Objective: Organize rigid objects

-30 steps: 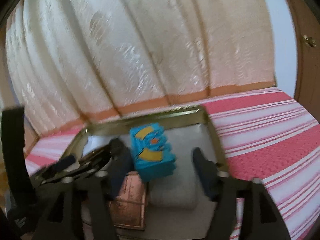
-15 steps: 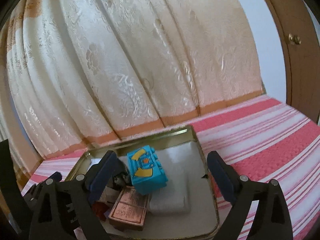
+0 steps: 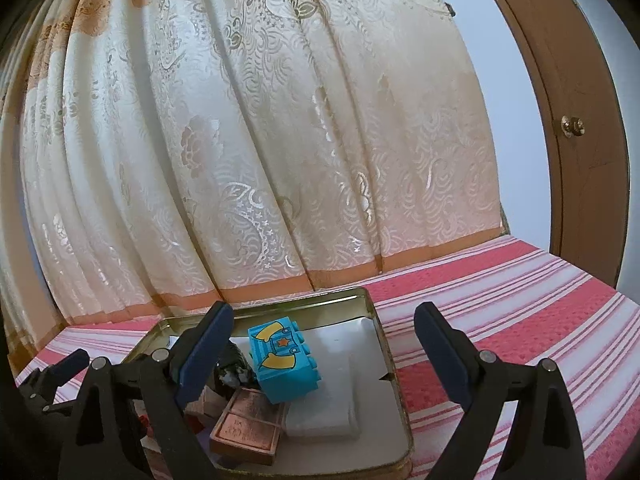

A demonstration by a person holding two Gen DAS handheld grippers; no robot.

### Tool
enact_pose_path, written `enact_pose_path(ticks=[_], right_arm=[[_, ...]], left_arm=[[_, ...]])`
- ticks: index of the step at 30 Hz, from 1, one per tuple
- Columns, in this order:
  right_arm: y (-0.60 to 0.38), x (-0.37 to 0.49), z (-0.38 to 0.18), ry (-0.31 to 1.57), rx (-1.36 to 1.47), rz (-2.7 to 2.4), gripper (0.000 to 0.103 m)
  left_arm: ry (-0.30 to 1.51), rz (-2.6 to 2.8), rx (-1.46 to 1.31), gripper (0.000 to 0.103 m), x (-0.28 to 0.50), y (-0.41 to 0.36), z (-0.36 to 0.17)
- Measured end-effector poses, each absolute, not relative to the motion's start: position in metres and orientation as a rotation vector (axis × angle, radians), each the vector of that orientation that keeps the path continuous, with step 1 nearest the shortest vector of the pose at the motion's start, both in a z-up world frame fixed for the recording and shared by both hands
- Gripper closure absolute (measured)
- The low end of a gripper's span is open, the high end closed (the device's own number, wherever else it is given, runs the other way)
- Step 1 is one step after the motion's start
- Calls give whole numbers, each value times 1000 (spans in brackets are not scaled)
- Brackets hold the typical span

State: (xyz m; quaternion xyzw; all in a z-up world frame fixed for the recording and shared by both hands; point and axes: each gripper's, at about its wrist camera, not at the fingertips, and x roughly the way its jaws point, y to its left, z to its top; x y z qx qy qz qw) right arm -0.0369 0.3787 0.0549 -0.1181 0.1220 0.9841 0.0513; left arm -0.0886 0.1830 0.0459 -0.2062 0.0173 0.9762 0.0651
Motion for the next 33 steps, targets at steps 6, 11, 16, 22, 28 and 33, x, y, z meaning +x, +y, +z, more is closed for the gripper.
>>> enact_pose_path(ticks=[6,11,16,22,28,33], right_arm=[[373,-31,55,347,-351,2974,10],[369,-24,55,325,-336,2960,10],[363,-13,56,299,-314,2956,10],[349,2,60,222,-257,2962,9],[341,13,62,199,-215,2969,9],[339,20,63,200,-189,2957,9]], left_arm=[[51,2940,-579,0,-78,178,48],[40,2937,-571,0,-73,175,48],[47,2943,-550,0,-67,174,49],[37,2947,-546,0,-59,170,49],[55,2941,-529,0,-51,169,49],[64,2949,-529,0,-47,168,49]])
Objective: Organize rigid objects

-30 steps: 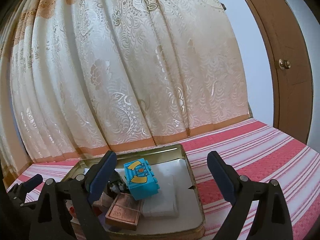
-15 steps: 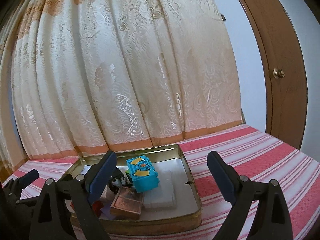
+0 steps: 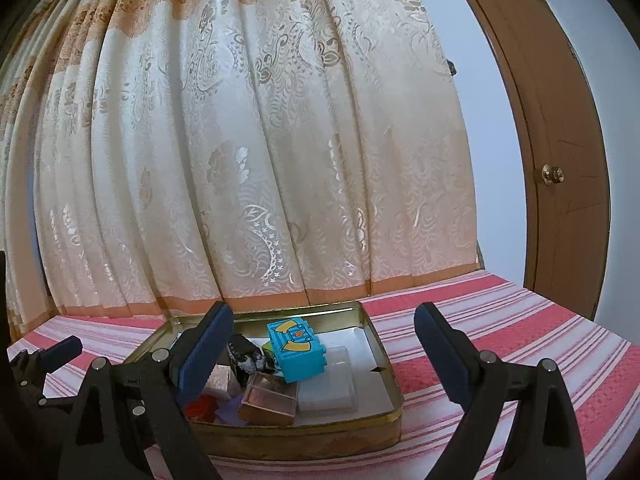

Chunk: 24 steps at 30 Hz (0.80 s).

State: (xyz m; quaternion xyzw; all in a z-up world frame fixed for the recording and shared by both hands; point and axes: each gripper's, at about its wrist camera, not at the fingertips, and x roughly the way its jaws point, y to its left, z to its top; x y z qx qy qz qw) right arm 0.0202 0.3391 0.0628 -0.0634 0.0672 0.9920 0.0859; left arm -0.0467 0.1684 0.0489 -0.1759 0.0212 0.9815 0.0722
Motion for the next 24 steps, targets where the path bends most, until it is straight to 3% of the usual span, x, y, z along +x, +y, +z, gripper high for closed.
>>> enact_pose_path(ticks=[11,24], right_arm=[[325,37,65,129,-146,2954,1],[322,40,63,109,-178,2947,1]], left_arm=[[60,2954,-521,0,-37,165,50],[70,2957,-495,0,-29,168,50]])
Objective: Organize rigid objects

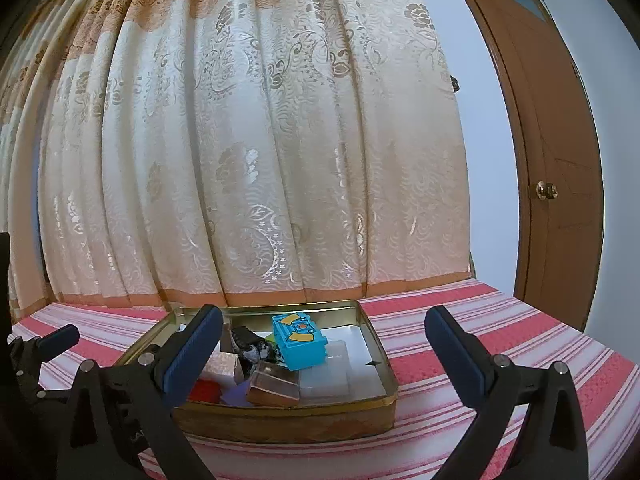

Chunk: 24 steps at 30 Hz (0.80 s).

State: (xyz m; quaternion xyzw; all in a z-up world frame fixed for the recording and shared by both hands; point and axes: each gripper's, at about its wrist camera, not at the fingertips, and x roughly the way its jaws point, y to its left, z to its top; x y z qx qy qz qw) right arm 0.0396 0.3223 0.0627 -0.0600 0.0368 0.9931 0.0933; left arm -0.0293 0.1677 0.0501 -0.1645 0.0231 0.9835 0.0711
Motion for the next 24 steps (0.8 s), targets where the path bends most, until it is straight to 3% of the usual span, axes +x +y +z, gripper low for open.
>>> enact_pose_path(ticks=[24], right_arm=[[318,42,64,84,-172,2958,1]], left_arm=[[75,2971,-475,0,-23,168,53]])
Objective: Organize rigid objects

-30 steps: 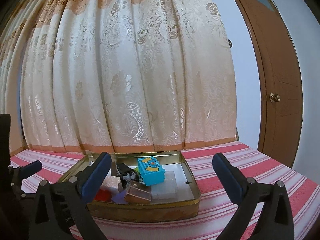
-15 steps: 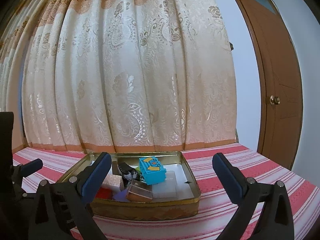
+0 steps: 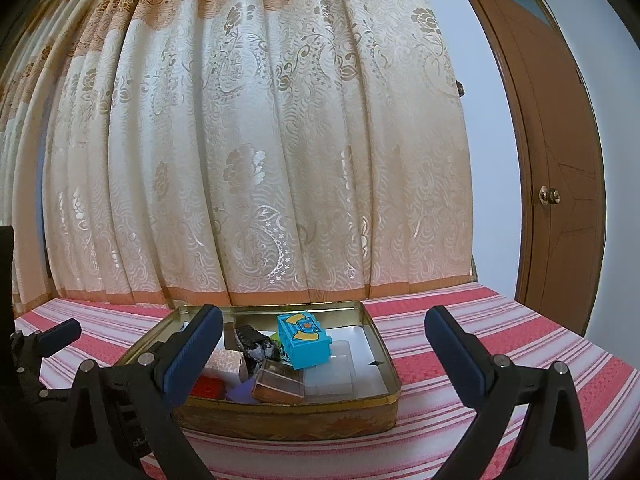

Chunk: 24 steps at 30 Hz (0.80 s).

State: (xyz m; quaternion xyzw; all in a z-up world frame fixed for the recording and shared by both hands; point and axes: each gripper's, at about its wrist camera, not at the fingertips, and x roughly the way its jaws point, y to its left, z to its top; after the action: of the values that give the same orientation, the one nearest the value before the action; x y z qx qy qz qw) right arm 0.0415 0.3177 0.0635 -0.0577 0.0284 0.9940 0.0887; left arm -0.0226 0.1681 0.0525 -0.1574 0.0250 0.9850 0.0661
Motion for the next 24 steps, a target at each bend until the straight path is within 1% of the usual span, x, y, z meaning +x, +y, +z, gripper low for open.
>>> enact_pose_path(ticks=[11,17,24], right_arm=[[317,41,64,84,-180,2958,1],[316,40,64,80,-189,2960,1],[316,38,62,83,-204,2959,1]], left_arm=[[95,2975,-460,0,-20,169,54],[47,2944,-505,0,-24,165,54],[72,2933,-480,0,-22,170,53]])
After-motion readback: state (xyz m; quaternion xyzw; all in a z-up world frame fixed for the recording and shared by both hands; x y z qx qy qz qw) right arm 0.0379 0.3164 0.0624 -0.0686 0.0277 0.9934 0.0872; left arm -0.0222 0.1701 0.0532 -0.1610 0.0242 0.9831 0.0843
